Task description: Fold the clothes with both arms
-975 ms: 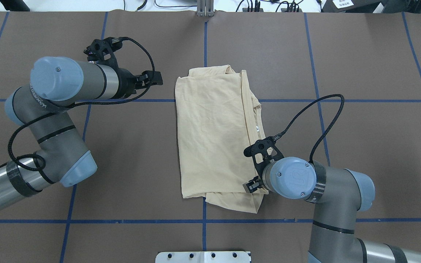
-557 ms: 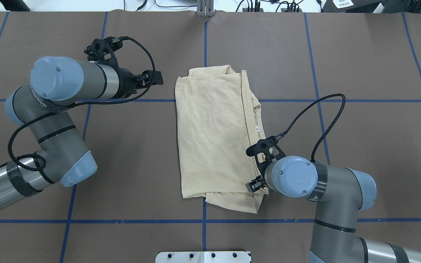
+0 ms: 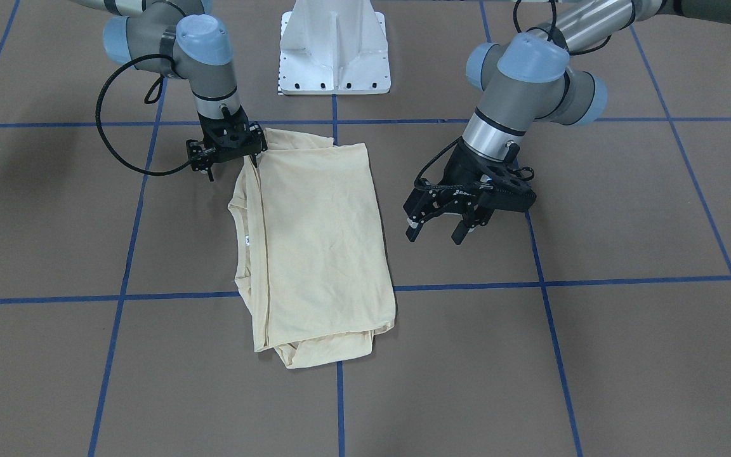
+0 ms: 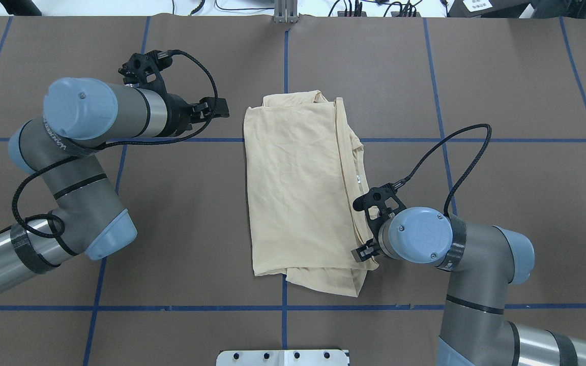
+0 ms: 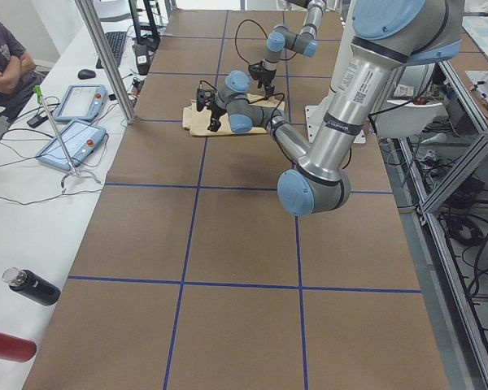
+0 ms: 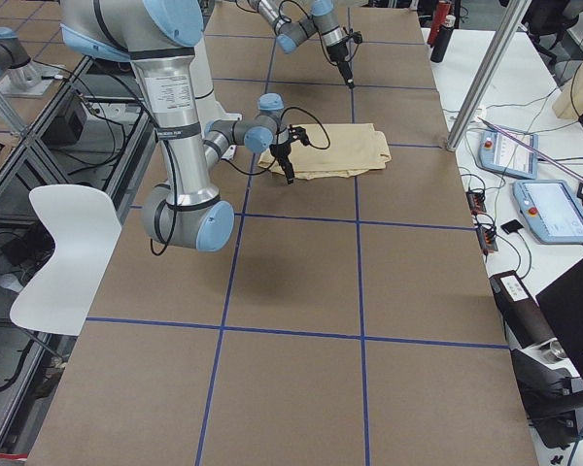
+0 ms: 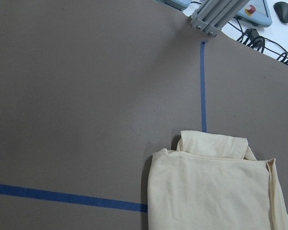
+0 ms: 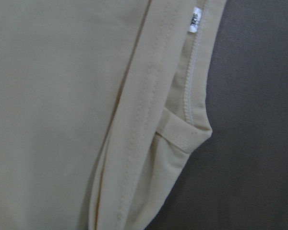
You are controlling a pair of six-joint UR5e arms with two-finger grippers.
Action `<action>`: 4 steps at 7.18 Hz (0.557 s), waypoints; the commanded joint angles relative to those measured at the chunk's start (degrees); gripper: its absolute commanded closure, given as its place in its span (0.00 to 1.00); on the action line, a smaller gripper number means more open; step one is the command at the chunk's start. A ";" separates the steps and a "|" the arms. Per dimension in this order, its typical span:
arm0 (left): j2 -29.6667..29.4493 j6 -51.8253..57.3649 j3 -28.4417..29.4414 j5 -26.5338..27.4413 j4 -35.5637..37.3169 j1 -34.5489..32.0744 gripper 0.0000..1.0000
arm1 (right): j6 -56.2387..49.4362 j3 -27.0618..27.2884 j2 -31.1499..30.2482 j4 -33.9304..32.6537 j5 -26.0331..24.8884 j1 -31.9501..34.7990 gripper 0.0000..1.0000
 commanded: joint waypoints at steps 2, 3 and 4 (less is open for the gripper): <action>-0.03 -0.01 -0.17 0.00 0.02 0.07 0.00 | -1.55 0.22 -2.36 0.06 1.67 2.72 0.00; -0.03 -0.01 -0.17 0.00 0.02 0.07 0.00 | -2.07 0.39 -3.06 0.15 3.16 3.86 0.00; -0.03 -0.01 -0.26 0.00 0.02 0.07 0.00 | -2.08 0.48 -2.98 0.15 3.44 4.48 0.00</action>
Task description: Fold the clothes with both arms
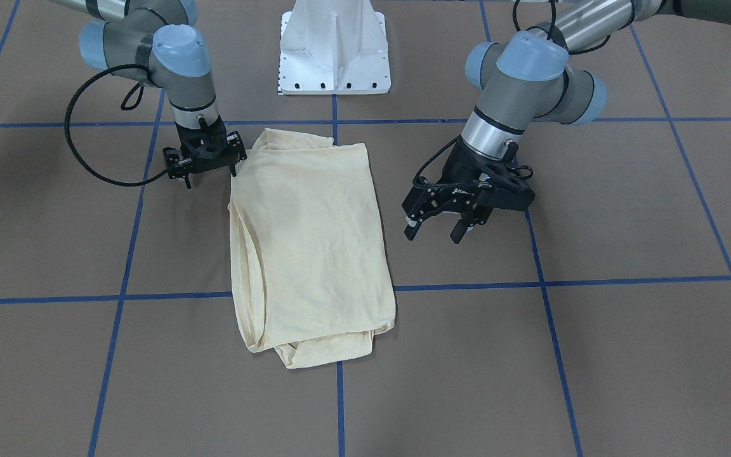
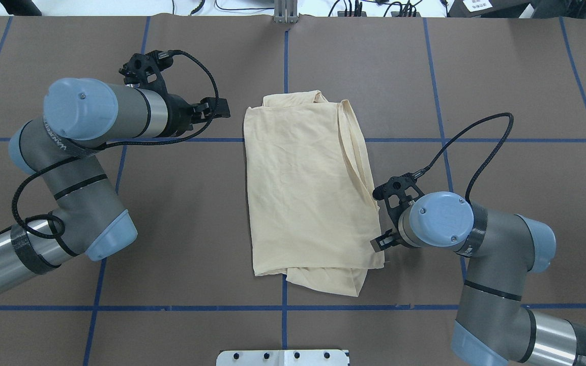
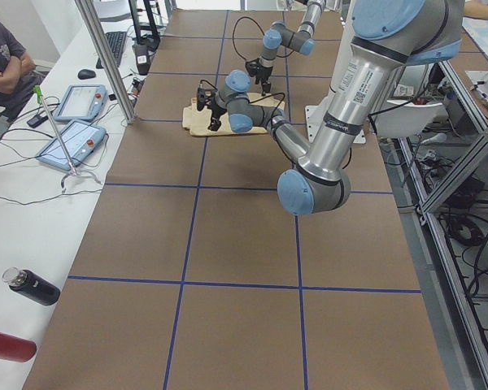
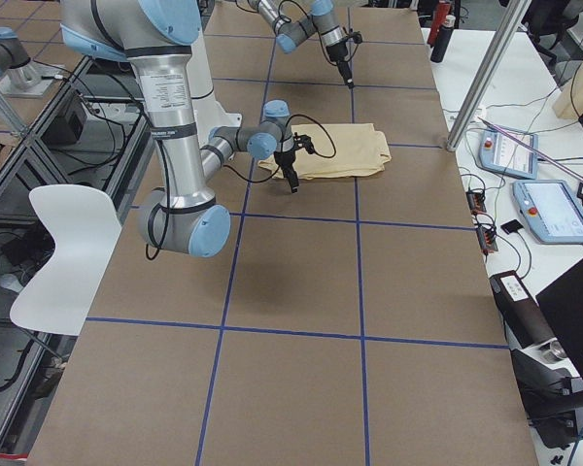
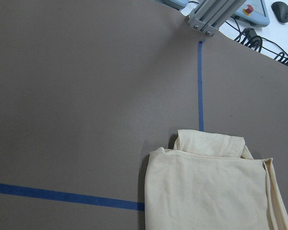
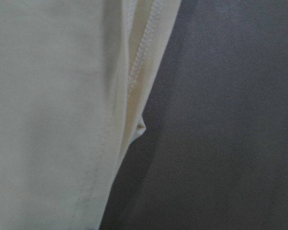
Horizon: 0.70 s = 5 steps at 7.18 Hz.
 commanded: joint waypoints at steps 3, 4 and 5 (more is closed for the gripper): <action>0.00 0.00 -1.21 -1.05 -0.09 0.00 0.00 | -2.97 -0.19 4.51 0.12 4.53 6.64 0.00; 0.17 0.00 -2.52 -1.05 -0.09 -0.08 0.00 | -5.95 -3.08 8.02 0.29 4.61 9.35 0.00; 0.26 0.09 -3.49 -1.05 -0.09 -0.08 0.00 | -7.20 -5.98 10.76 0.64 4.78 11.81 0.00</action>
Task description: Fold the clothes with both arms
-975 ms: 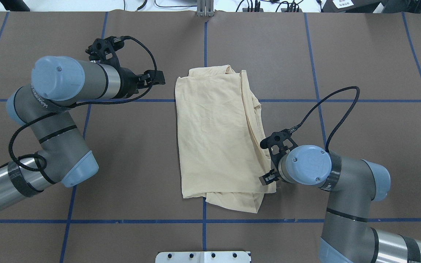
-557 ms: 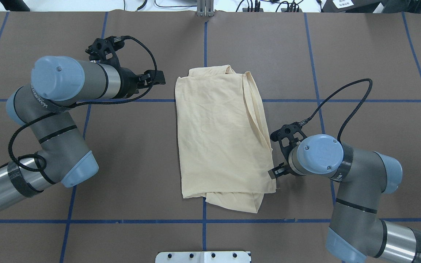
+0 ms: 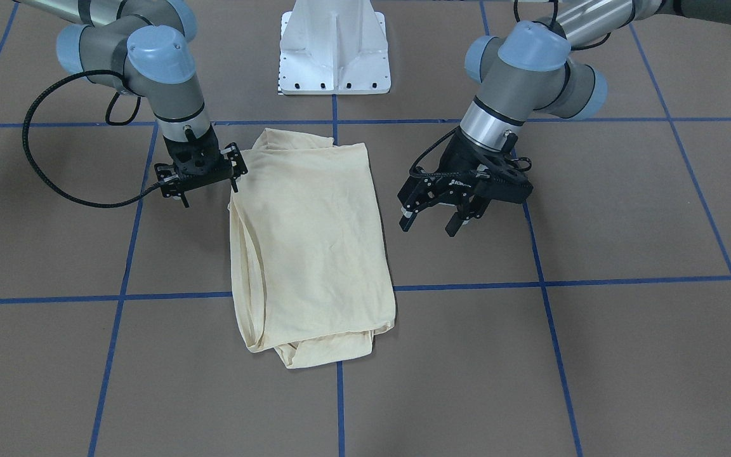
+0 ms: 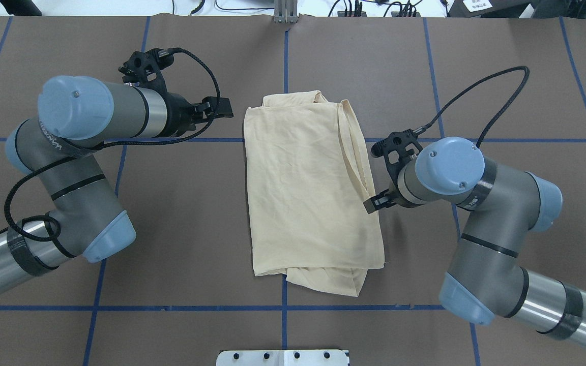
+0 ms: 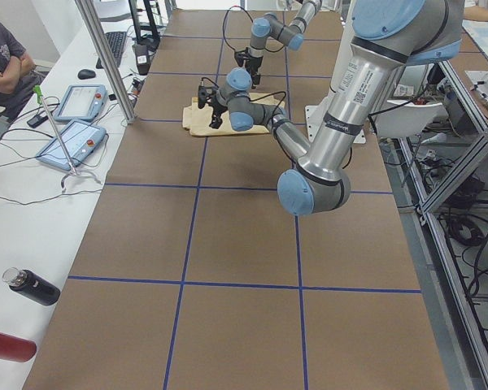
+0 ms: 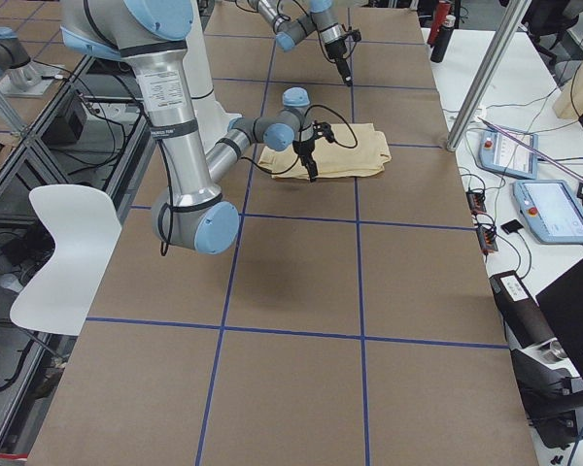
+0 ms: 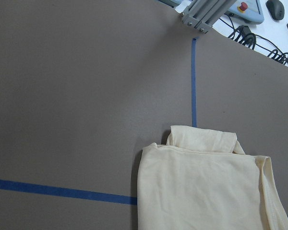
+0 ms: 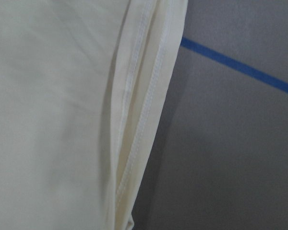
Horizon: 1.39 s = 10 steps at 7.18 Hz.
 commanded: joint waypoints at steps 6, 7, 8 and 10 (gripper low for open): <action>-0.14 0.25 -2.99 0.05 0.00 0.05 0.00 | -2.90 -21.14 12.90 8.83 0.34 3.47 0.00; -0.05 0.25 -3.17 0.05 0.00 0.05 0.00 | -2.91 -21.58 12.81 8.83 0.34 3.21 0.00; -0.05 0.33 -3.52 0.05 0.00 0.05 0.00 | -2.91 -21.84 12.64 8.83 0.17 2.25 0.00; -0.05 0.33 -3.78 -0.04 0.00 0.05 0.00 | -2.91 -21.93 12.29 8.75 0.43 2.32 0.00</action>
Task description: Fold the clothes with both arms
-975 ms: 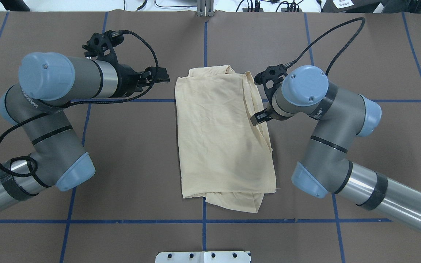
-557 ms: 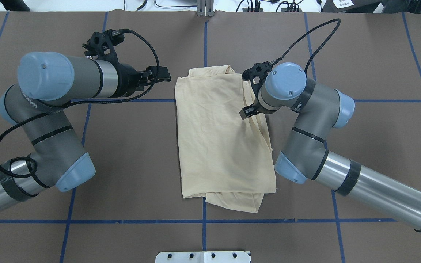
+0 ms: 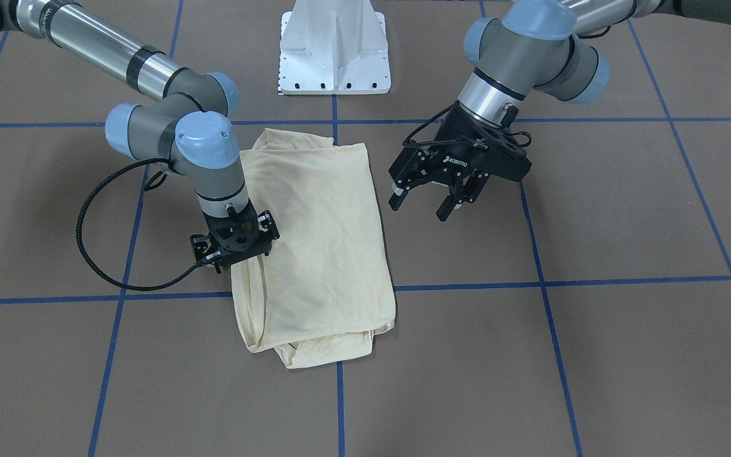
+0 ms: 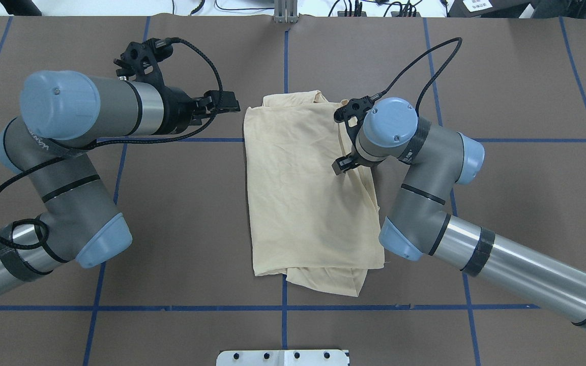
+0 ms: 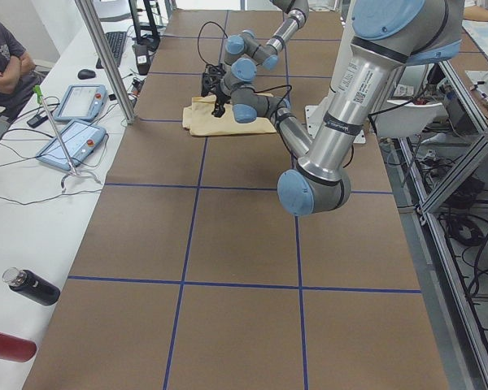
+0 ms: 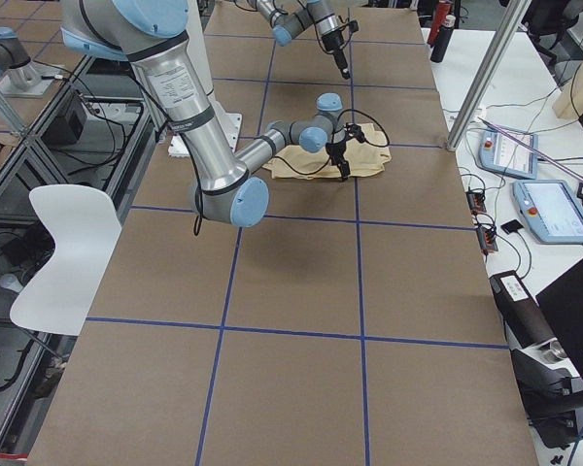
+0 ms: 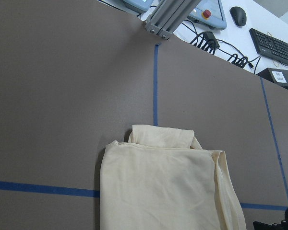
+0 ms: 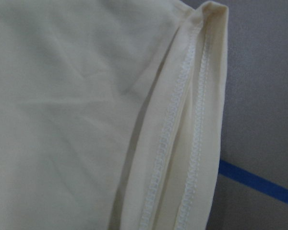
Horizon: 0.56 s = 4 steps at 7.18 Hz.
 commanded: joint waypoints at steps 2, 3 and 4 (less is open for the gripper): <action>0.00 0.01 -0.09 0.02 0.00 0.00 0.00 | -0.09 -0.09 -0.13 -0.07 0.45 0.72 0.00; 0.00 0.01 -0.09 0.02 0.00 0.00 0.00 | -0.09 0.08 -0.13 0.02 0.54 0.90 0.00; 0.00 0.01 -0.09 -0.07 0.00 0.00 0.00 | -0.09 0.26 -0.66 0.11 0.98 1.07 0.00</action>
